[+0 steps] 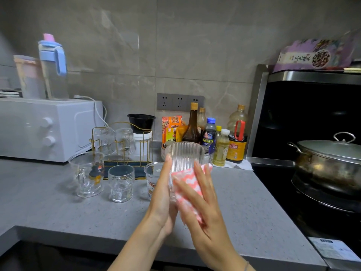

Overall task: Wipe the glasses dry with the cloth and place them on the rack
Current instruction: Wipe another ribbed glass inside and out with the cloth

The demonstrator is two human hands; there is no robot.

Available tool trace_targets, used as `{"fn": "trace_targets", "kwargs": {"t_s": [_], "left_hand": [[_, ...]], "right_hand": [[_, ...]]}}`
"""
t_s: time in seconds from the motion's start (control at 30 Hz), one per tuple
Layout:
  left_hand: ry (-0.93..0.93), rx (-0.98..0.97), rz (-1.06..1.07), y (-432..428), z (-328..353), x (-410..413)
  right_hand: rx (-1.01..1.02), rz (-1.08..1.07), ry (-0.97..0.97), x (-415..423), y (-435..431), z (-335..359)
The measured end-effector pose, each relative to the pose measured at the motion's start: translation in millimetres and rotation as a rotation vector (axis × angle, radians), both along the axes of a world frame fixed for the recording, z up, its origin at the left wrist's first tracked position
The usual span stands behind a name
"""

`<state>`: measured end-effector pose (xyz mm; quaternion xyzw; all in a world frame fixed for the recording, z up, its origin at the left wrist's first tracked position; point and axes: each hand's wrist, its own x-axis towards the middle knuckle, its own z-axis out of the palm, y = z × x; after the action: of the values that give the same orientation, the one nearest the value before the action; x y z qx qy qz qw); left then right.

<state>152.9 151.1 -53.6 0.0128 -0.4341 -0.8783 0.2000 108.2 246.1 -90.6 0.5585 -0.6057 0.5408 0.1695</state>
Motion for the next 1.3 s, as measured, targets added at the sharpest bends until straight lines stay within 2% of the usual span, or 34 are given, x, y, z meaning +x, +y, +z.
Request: {"fn": "trace_targets", "kwargs": {"t_s": [0.2, 0.33, 0.43, 0.6, 0.73, 0.83, 1.0, 1.13, 1.3], "left_hand": [[0.000, -0.075, 0.069, 6.9, -2.6, -3.0], [-0.028, -0.155, 0.091, 9.5, -7.4, -2.6], [-0.042, -0.220, 0.153, 6.7, -10.6, -5.1], [-0.044, -0.162, 0.149, 7.4, -6.2, -1.5], [-0.015, -0.011, -0.027, 4.8, 6.8, 4.7], [0.019, 0.029, -0.095, 2.3, 9.8, 2.8], [-0.031, -0.089, 0.057, 4.4, 4.0, 1.2], [-0.058, -0.100, 0.013, 7.9, -5.1, 1.5], [-0.017, -0.156, 0.025, 11.0, -7.1, 3.7]], "right_hand": [[0.015, -0.047, -0.016, -19.5, -3.5, 26.2], [0.015, -0.077, -0.108, -37.0, -4.7, 45.6], [0.021, -0.089, -0.054, -32.2, -5.9, 38.8], [0.015, -0.048, -0.007, -11.9, -4.3, 16.7], [0.032, -0.013, 0.034, 6.2, -1.0, -0.7], [0.032, -0.031, 0.047, 9.0, -0.8, 1.6], [-0.017, -0.066, 0.034, -7.7, -2.0, 27.3], [-0.020, -0.079, -0.047, -20.1, 1.3, 46.6], [0.011, -0.078, -0.017, -14.8, 1.3, 30.0]]}}
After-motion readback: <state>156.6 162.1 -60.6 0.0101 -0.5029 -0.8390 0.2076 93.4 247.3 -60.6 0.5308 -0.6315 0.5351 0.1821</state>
